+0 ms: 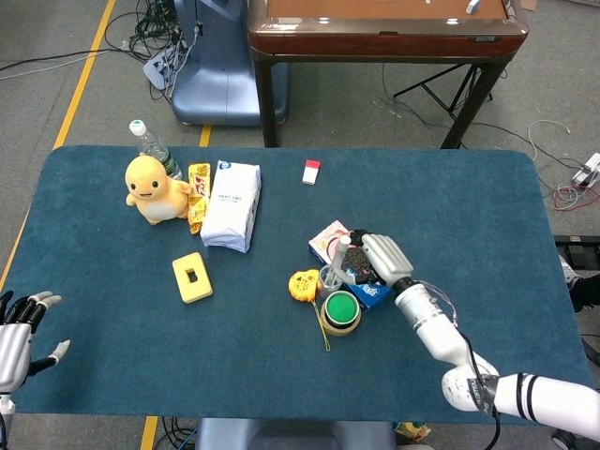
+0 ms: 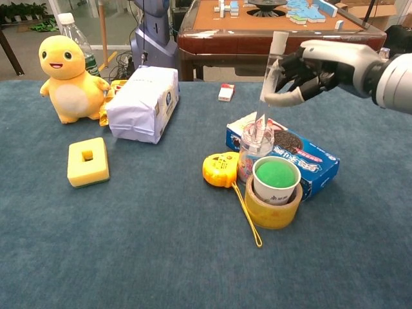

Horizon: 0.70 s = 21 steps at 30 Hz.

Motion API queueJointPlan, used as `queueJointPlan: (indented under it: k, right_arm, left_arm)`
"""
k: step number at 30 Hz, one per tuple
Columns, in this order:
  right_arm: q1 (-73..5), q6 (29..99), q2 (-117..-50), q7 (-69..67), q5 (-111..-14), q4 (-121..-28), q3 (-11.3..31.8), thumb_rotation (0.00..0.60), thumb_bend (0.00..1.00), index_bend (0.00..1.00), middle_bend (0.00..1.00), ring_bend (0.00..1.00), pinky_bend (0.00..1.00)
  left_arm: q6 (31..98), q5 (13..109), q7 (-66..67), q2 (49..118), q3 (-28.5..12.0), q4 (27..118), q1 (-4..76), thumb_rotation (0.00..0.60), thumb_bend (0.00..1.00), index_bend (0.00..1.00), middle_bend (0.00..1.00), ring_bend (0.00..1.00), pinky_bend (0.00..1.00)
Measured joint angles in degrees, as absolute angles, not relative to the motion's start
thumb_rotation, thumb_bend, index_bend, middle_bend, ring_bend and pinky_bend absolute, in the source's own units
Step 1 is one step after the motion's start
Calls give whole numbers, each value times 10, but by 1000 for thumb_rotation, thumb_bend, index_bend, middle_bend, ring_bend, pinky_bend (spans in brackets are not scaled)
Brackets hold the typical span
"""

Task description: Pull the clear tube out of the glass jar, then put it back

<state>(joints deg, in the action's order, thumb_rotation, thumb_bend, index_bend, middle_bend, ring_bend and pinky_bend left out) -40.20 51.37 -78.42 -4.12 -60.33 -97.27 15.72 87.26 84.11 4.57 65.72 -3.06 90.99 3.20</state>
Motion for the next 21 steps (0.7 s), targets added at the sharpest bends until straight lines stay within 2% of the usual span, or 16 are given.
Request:
queueJointPlan:
  k: [13, 21]
  right_arm:
    - [-339, 570, -676, -100, -638, -1072, 172, 600, 590, 602, 420, 288, 260]
    - [-310, 633, -656, -17, -655, -1070, 152, 600, 590, 617, 429, 296, 261]
  left_arm:
    - [871, 845, 47, 657, -31, 914, 34, 600, 244, 247, 200, 160, 21]
    - [868, 850, 55, 660, -31, 920, 39, 600, 244, 247, 200, 160, 21]
